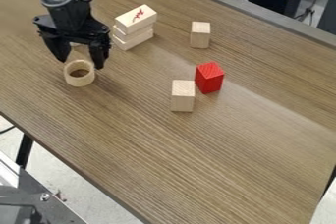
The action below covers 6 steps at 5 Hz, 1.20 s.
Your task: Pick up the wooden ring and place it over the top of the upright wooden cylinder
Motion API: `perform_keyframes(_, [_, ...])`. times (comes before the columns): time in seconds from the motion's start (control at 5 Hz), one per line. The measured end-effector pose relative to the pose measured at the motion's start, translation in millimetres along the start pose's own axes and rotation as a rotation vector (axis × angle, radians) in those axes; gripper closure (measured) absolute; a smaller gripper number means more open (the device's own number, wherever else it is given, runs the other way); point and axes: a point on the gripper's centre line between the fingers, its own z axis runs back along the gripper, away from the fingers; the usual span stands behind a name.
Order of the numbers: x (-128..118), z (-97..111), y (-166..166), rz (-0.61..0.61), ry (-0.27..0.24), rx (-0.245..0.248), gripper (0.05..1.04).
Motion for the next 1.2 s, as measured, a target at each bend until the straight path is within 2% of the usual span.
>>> perform_keyframes(0.4, [-9.4,-9.8,1.7,-0.063,0.061,0.064,0.083])
perform_keyframes(0.6, [-11.1,-10.0,0.3,-0.090,0.076,0.079,0.111])
perform_keyframes(0.8, [-11.7,-11.0,-0.2,-0.075,0.077,0.057,0.356])
perform_keyframes(1.2, [-13.7,-10.4,-0.3,-0.068,0.072,0.058,0.375])
